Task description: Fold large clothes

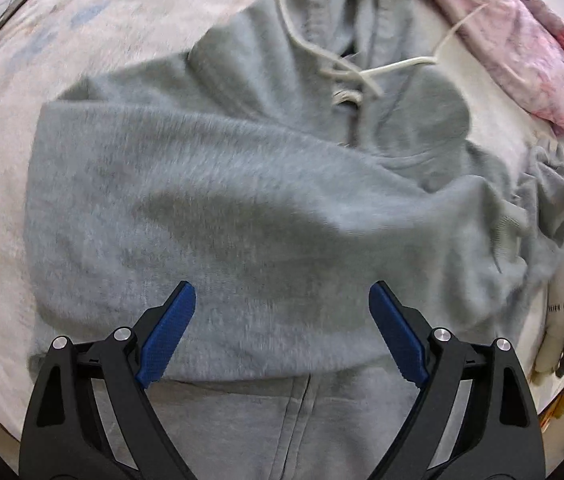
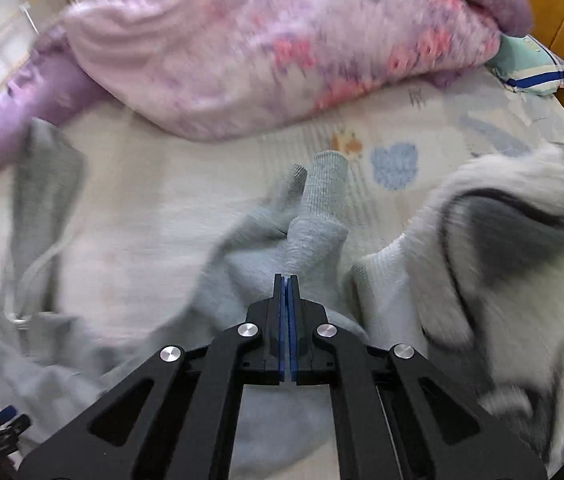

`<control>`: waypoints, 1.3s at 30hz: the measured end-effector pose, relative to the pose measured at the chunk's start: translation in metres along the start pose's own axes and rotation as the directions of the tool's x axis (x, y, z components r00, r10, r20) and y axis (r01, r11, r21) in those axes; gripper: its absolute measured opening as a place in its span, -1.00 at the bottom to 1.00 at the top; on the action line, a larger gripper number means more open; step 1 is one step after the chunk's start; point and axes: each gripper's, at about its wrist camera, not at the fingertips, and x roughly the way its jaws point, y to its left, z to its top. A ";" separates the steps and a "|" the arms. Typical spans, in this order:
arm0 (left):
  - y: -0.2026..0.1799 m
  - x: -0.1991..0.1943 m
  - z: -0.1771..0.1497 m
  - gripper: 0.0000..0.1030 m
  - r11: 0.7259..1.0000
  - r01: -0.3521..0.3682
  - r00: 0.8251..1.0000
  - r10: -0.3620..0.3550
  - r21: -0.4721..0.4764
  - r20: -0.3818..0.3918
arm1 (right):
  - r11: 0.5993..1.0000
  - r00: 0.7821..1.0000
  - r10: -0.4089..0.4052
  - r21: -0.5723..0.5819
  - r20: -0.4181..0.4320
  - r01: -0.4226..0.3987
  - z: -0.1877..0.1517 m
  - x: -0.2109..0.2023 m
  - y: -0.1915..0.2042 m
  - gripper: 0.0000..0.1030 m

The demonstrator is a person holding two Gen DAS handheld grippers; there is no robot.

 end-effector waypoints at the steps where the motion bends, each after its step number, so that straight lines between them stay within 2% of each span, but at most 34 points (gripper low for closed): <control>1: 0.000 -0.008 -0.001 0.72 1.000 0.005 1.000 -0.005 0.011 0.009 | 1.000 1.000 0.009 0.010 0.021 -0.009 -0.003 -0.011 0.000 -0.97; 3: 0.002 -0.023 -0.003 0.72 1.000 0.010 1.000 -0.010 0.020 0.029 | 0.999 0.998 0.027 0.039 0.057 -0.029 -0.008 -0.035 0.010 -0.98; 5: 0.009 -0.039 -0.003 0.72 1.000 0.025 0.998 -0.025 0.018 0.053 | 0.999 0.992 0.046 0.017 0.117 -0.048 -0.016 -0.070 0.030 -0.98; 8: 0.032 -0.059 -0.003 0.72 0.999 0.039 0.996 -0.038 -0.007 0.083 | 0.993 0.979 0.110 -0.051 0.170 -0.102 -0.026 -0.112 0.088 -0.98; 10: 0.045 -0.069 0.001 0.72 0.999 0.033 0.994 -0.029 -0.036 0.101 | 0.982 0.969 0.178 -0.093 0.172 -0.164 -0.042 -0.133 0.128 -0.98; 11: 0.049 -0.071 0.002 0.72 0.998 0.031 0.994 -0.026 -0.049 0.106 | 0.970 0.960 0.224 -0.129 0.166 -0.204 -0.053 -0.142 0.160 -0.98; 14: 0.083 -0.083 0.004 0.72 0.994 0.023 0.992 -0.010 -0.105 0.123 | 0.922 0.929 0.354 -0.204 0.110 -0.327 -0.086 -0.150 0.242 -0.97; 17: 0.109 -0.092 0.005 0.72 0.991 -0.014 0.991 0.032 -0.137 0.133 | 0.854 0.880 0.473 -0.229 -0.034 -0.468 -0.126 -0.135 0.322 -0.95; 18: 0.120 -0.096 0.004 0.72 0.988 -0.029 0.990 0.048 -0.149 0.132 | 0.841 0.868 0.490 -0.222 -0.074 -0.494 -0.135 -0.129 0.340 -0.91; 19: 0.128 -0.100 0.003 0.72 0.987 -0.036 0.990 0.057 -0.155 0.131 | 0.824 0.856 0.493 -0.233 -0.152 -0.516 -0.149 -0.117 0.363 -0.90; 20: 0.138 -0.104 0.000 0.72 0.986 -0.050 0.989 0.071 -0.160 0.131 | 0.819 0.855 0.472 -0.250 -0.216 -0.516 -0.162 -0.107 0.381 -0.90; 21: 0.146 -0.108 -0.002 0.72 0.984 -0.065 0.987 0.087 -0.163 0.132 | 0.821 0.853 0.463 -0.245 -0.241 -0.515 -0.170 -0.101 0.389 -0.87; 23: 0.153 -0.112 -0.009 0.72 0.984 -0.077 0.986 0.099 -0.158 0.136 | 0.836 0.851 0.458 -0.202 -0.256 -0.511 -0.178 -0.095 0.383 -0.84; 25: 0.156 -0.111 -0.015 0.72 0.985 -0.078 0.986 0.098 -0.154 0.131 | 0.860 0.863 0.446 -0.155 -0.238 -0.487 -0.180 -0.092 0.362 -0.71; 27: 0.151 -0.104 -0.020 0.72 0.986 -0.054 0.990 0.074 -0.159 0.121 | 0.898 0.893 0.395 -0.113 -0.218 -0.425 -0.180 -0.089 0.333 -0.55; 29: 0.137 -0.094 -0.020 0.72 0.989 -0.027 0.992 0.044 -0.145 0.115 | 0.933 0.919 0.333 -0.068 -0.212 -0.354 -0.181 -0.080 0.298 -0.52; 32: 0.111 -0.074 -0.012 0.72 0.991 0.064 0.990 -0.048 -0.117 0.132 | 0.964 0.941 0.258 -0.009 -0.217 -0.266 -0.183 -0.070 0.238 -0.51; 34: 0.103 -0.061 -0.004 0.72 0.986 0.091 0.988 -0.073 -0.136 0.134 | 0.974 0.951 0.226 0.027 -0.212 -0.226 -0.185 -0.070 0.207 -0.47; 37: 0.098 -0.039 0.013 0.72 0.981 0.087 0.987 -0.061 -0.175 0.146 | 0.980 0.958 0.196 0.067 -0.209 -0.186 -0.191 -0.069 0.170 -0.32; 39: 0.101 -0.021 0.026 0.72 0.971 0.085 0.990 -0.057 -0.223 0.128 | 0.983 0.961 0.181 0.080 -0.207 -0.168 -0.194 -0.070 0.153 -0.28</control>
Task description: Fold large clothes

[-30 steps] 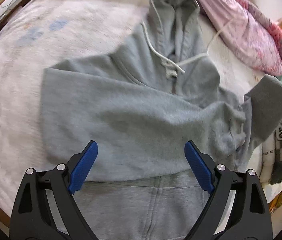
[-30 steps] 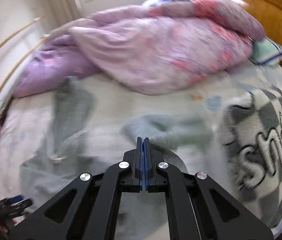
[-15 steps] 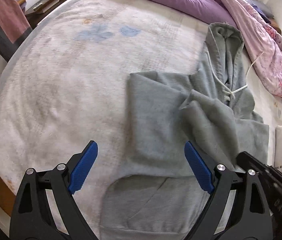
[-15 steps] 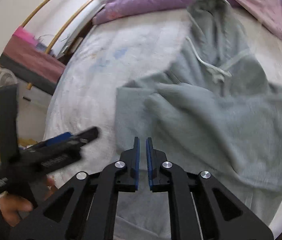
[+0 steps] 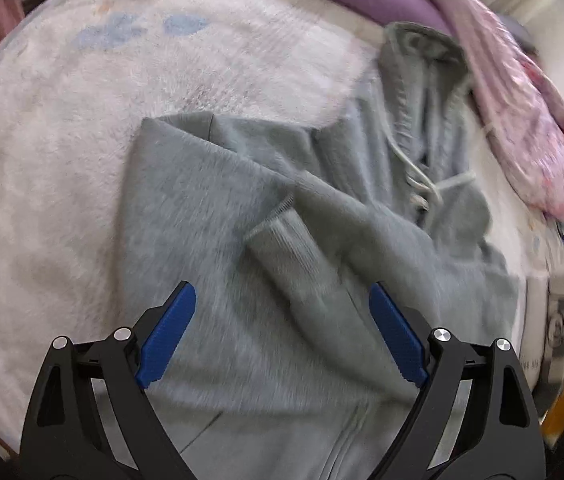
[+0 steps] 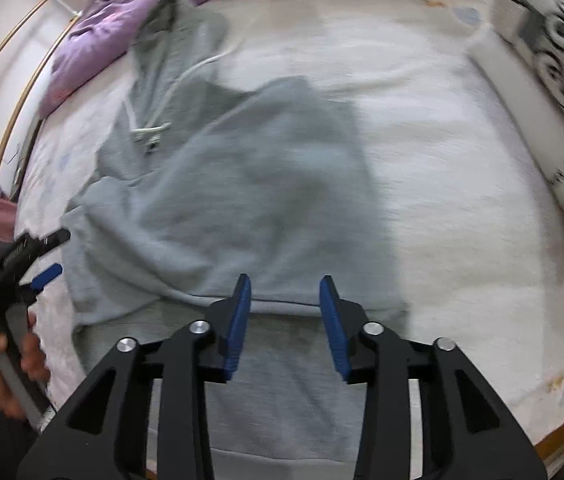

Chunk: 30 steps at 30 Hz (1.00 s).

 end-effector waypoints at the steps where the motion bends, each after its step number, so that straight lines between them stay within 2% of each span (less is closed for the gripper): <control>1: 0.000 0.007 0.004 0.72 1.000 0.005 1.000 -0.005 -0.009 -0.009 | 1.000 1.000 -0.007 0.011 0.004 0.007 -0.001 -0.001 -0.008 -0.27; 3: -0.006 0.026 0.012 0.71 0.999 -0.032 0.999 0.032 0.004 -0.041 | 0.999 1.000 -0.018 0.037 0.010 0.017 -0.004 -0.002 -0.020 -0.26; 4: -0.009 0.034 0.014 0.52 0.998 -0.055 0.997 0.057 0.022 -0.057 | 0.999 1.000 -0.020 0.049 0.008 0.020 -0.007 -0.002 -0.027 -0.25; 5: -0.011 0.045 0.016 0.20 0.998 -0.049 0.995 0.052 0.040 -0.086 | 0.998 1.000 -0.020 0.065 0.006 0.020 -0.007 -0.001 -0.030 -0.25; 6: -0.011 0.050 0.016 0.05 0.999 -0.031 0.995 0.034 0.031 -0.097 | 0.997 1.000 -0.018 0.077 0.007 0.017 -0.008 0.000 -0.032 -0.25; 7: -0.010 0.049 0.016 -0.33 0.999 -0.024 0.996 0.026 0.026 -0.091 | 0.996 1.000 -0.016 0.083 0.007 0.016 -0.007 0.000 -0.033 -0.25; 8: -0.007 0.043 0.018 -0.85 1.000 0.018 0.996 -0.016 0.015 -0.084 | 0.996 1.000 -0.016 0.084 0.006 0.015 -0.006 0.001 -0.032 -0.25; 11: 0.009 0.006 0.019 -0.84 0.994 0.110 0.994 -0.110 -0.016 -0.023 | 0.997 1.000 0.002 0.076 0.017 -0.004 -0.001 0.001 -0.030 -0.25; 14: 0.035 -0.034 0.011 -0.85 0.988 0.153 0.988 -0.152 -0.019 0.028 | 0.998 0.999 0.021 0.060 0.026 -0.022 0.009 0.007 -0.017 -0.25; 18: 0.077 -0.047 -0.008 -0.85 0.991 0.105 0.994 -0.104 -0.080 0.017 | 0.998 0.999 0.038 0.049 0.029 -0.040 0.019 0.015 -0.005 -0.24; 21: 0.102 -0.024 -0.023 -0.81 0.990 0.060 0.996 -0.067 -0.128 -0.051 | 0.999 0.999 0.036 0.025 0.013 -0.036 0.025 0.027 0.004 -0.24; 22: 0.108 -0.017 -0.025 -0.70 0.989 0.049 0.995 -0.060 -0.142 -0.075 | 0.999 1.000 0.028 0.015 0.008 -0.028 0.027 0.030 0.007 -0.24; 24: 0.115 -0.005 -0.027 -0.34 0.986 -0.014 0.995 -0.004 -0.167 -0.104 | 1.000 1.000 0.023 -0.003 0.005 -0.023 0.031 0.036 0.009 -0.24; 25: 0.117 -0.005 -0.025 0.08 0.984 -0.038 0.995 0.021 -0.173 -0.102 | 1.000 1.000 0.009 -0.009 0.012 -0.009 0.034 0.037 0.009 -0.24; 26: 0.120 -0.010 -0.025 0.21 0.981 -0.064 0.995 0.049 -0.182 -0.085 | 1.000 1.000 0.001 -0.010 0.019 -0.001 0.037 0.038 0.009 -0.24; 28: 0.122 -0.021 -0.018 0.34 0.980 -0.077 0.997 0.072 -0.185 -0.036 | 1.000 0.999 0.010 0.003 0.031 -0.010 0.047 0.041 0.006 -0.24; 30: 0.122 -0.032 -0.009 0.36 0.980 -0.093 0.996 0.093 -0.175 -0.009 | 1.000 0.999 0.019 -0.002 0.036 -0.019 0.056 0.046 0.005 -0.21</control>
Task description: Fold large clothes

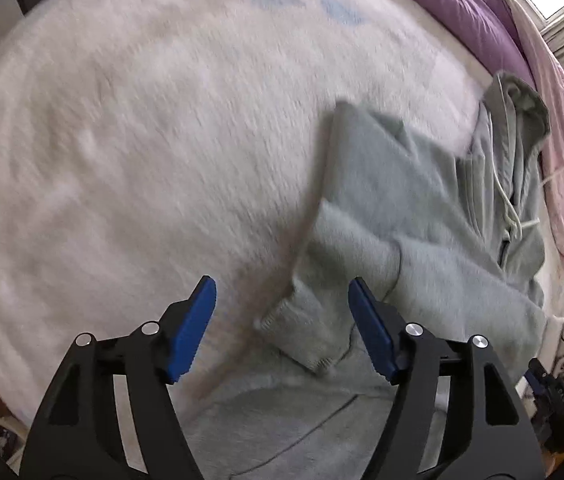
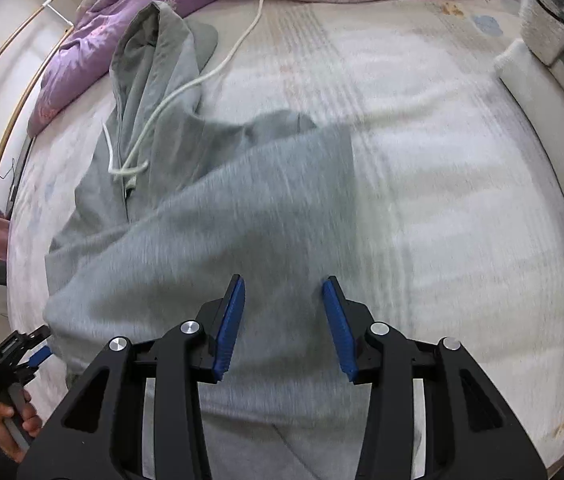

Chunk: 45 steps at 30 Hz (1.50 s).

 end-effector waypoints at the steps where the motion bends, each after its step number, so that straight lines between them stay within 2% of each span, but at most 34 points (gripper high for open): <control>1: -0.001 -0.005 0.003 0.36 1.000 0.000 1.000 0.000 0.010 0.016 | 1.000 1.000 0.002 0.001 0.008 -0.002 0.005 0.004 -0.001 -0.21; 3: -0.008 -0.017 0.011 0.38 0.998 -0.038 0.998 0.034 0.055 0.058 | 0.999 1.000 0.022 0.023 0.006 -0.022 0.012 0.013 -0.007 -0.21; 5: -0.019 -0.024 0.020 0.40 0.994 -0.042 0.996 0.034 0.099 0.083 | 0.998 0.998 -0.018 0.053 -0.052 0.021 0.017 0.036 -0.019 -0.20; 7: -0.032 -0.026 0.030 0.42 0.992 -0.023 0.997 0.013 0.126 0.082 | 0.996 0.996 -0.002 0.085 -0.091 0.010 0.022 0.050 -0.027 -0.17; 9: -0.053 -0.025 0.044 0.42 0.989 0.020 0.997 -0.030 0.150 0.064 | 0.996 0.995 -0.013 0.088 -0.104 0.022 0.030 0.045 -0.024 -0.15; 12: -0.082 -0.026 0.062 0.43 0.980 0.062 0.995 -0.076 0.192 0.070 | 0.998 0.999 -0.044 0.040 -0.008 0.044 0.050 0.013 -0.005 -0.14; 16: -0.147 -0.013 0.091 0.52 0.957 0.118 0.989 -0.138 0.266 0.058 | 1.000 0.995 0.021 -0.012 0.093 -0.020 0.095 -0.009 0.028 -0.05; 20: -0.217 0.016 0.114 0.52 0.921 0.153 0.985 -0.173 0.359 0.024 | 0.995 0.990 0.088 -0.061 0.111 -0.082 0.140 0.013 0.068 -0.05; 23: -0.258 0.047 0.132 0.52 0.911 0.197 0.979 -0.202 0.363 -0.026 | 0.990 0.988 0.122 -0.086 0.098 -0.114 0.163 0.038 0.093 -0.05; 25: -0.276 0.065 0.142 0.52 0.912 0.187 0.982 -0.184 0.365 -0.043 | 0.986 0.987 0.144 -0.092 0.077 -0.137 0.178 0.062 0.109 -0.05; 28: -0.294 0.087 0.154 0.52 0.910 0.183 0.983 -0.180 0.373 -0.045 | 0.984 0.986 0.156 -0.093 0.061 -0.150 0.193 0.088 0.125 -0.05; 31: -0.304 0.109 0.170 0.52 0.922 0.149 0.989 -0.145 0.359 -0.037 | 0.987 0.990 0.138 -0.091 0.028 -0.135 0.204 0.114 0.134 -0.05; 33: -0.306 0.122 0.177 0.52 0.927 0.154 0.988 -0.145 0.343 -0.051 | 0.989 0.993 0.121 -0.088 0.012 -0.120 0.209 0.130 0.135 -0.02; 38: -0.314 0.148 0.185 0.51 0.939 0.150 0.988 -0.133 0.311 -0.075 | 0.990 0.992 0.123 -0.069 0.024 -0.121 0.218 0.142 0.128 -0.02; 39: -0.313 0.151 0.186 0.49 0.941 0.136 0.990 -0.123 0.309 -0.063 | 0.991 0.994 0.109 -0.077 0.030 -0.106 0.219 0.143 0.126 -0.08; 40: -0.312 0.152 0.186 0.31 0.942 0.114 0.993 -0.105 0.315 -0.046 | 0.992 0.995 0.092 -0.089 0.039 -0.088 0.218 0.143 0.125 -0.22; 41: -0.311 0.153 0.186 0.02 0.938 0.110 0.994 -0.099 0.329 -0.050 | 0.993 0.996 0.073 -0.098 0.046 -0.069 0.218 0.142 0.122 -0.31; 42: -0.311 0.154 0.188 -0.07 0.933 0.106 0.994 -0.094 0.344 -0.049 | 0.994 0.996 0.071 -0.086 0.056 -0.066 0.217 0.139 0.116 -0.38; 45: -0.298 0.145 0.190 -0.10 0.934 0.082 0.996 -0.086 0.348 -0.004 | 0.998 0.995 0.058 -0.029 0.077 -0.056 0.217 0.130 0.099 -0.35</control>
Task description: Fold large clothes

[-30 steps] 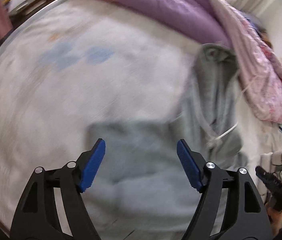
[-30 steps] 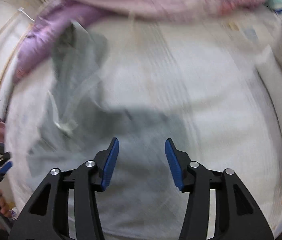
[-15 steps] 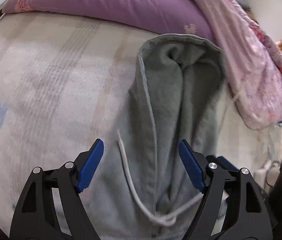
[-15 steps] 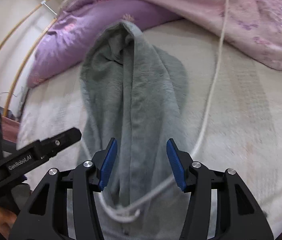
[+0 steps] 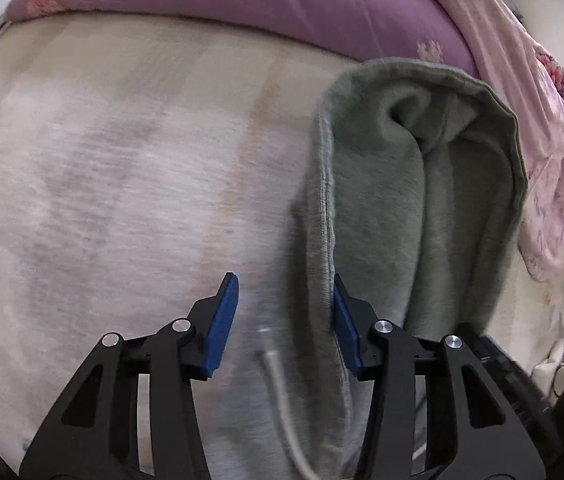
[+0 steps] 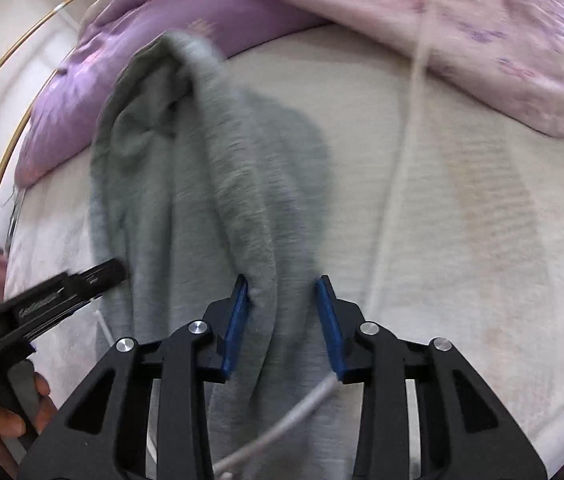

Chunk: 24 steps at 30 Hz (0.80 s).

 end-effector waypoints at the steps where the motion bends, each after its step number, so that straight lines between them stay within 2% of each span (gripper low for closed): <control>1: 0.005 -0.002 0.000 -0.10 1.000 -0.006 1.000 0.006 -0.011 0.008 | 1.000 1.000 0.017 0.015 0.009 -0.017 0.000 -0.003 -0.003 -0.35; 3: 0.010 0.001 0.003 -0.08 0.999 0.022 1.000 -0.023 -0.034 -0.012 | 0.998 0.998 0.055 0.003 0.033 -0.055 -0.001 -0.009 0.001 -0.34; 5: 0.007 0.008 0.005 -0.07 1.000 -0.021 0.999 0.020 -0.010 -0.025 | 0.998 0.998 0.046 -0.044 0.030 -0.044 0.000 -0.005 0.010 -0.34; 8: -0.002 0.014 0.005 -0.10 0.994 -0.084 0.996 0.085 0.070 -0.011 | 0.996 0.999 -0.017 -0.091 0.030 0.020 0.003 0.003 0.015 -0.36; 9: -0.005 0.014 0.005 -0.20 0.992 -0.092 0.996 0.092 0.091 -0.003 | 0.996 0.999 -0.030 -0.083 0.032 0.032 0.003 0.003 0.011 -0.36; 10: -0.007 0.011 0.004 -0.70 0.989 -0.080 0.997 0.080 0.124 0.008 | 0.998 0.999 -0.035 -0.059 0.030 0.037 0.005 0.002 0.003 -0.42; 11: -0.013 0.010 0.004 -0.86 0.987 -0.077 0.997 0.076 0.140 0.010 | 0.999 0.999 -0.030 -0.044 0.028 0.031 0.008 0.001 -0.002 -0.48; 13: -0.008 -0.005 0.003 -0.87 0.987 -0.069 0.997 0.064 0.143 0.046 | 0.999 0.999 -0.016 -0.028 0.041 0.017 0.008 -0.008 -0.016 -0.79; 16: 0.004 -0.037 -0.003 -0.88 0.991 -0.039 0.995 0.026 0.131 0.096 | 1.000 0.997 0.031 -0.008 0.071 -0.030 0.001 -0.035 -0.033 -0.83; 18: 0.022 -0.074 -0.016 -0.88 0.992 -0.034 0.988 0.015 0.123 0.151 | 0.998 0.993 0.064 0.009 0.100 -0.065 -0.008 -0.060 -0.045 -0.83; 20: 0.042 -0.100 -0.033 -0.88 0.994 -0.034 0.985 0.017 0.099 0.170 | 0.994 0.988 0.097 0.038 0.117 -0.102 -0.020 -0.082 -0.057 -0.83; 22: 0.050 -0.108 -0.049 -0.88 0.993 -0.068 0.985 0.052 0.093 0.167 | 0.992 0.991 0.089 0.078 0.096 -0.097 -0.034 -0.092 -0.074 -0.83; 24: 0.072 -0.098 -0.071 -0.88 0.994 -0.105 0.990 0.101 0.039 0.096 | 0.988 0.997 0.067 0.136 0.042 -0.072 -0.050 -0.085 -0.094 -0.82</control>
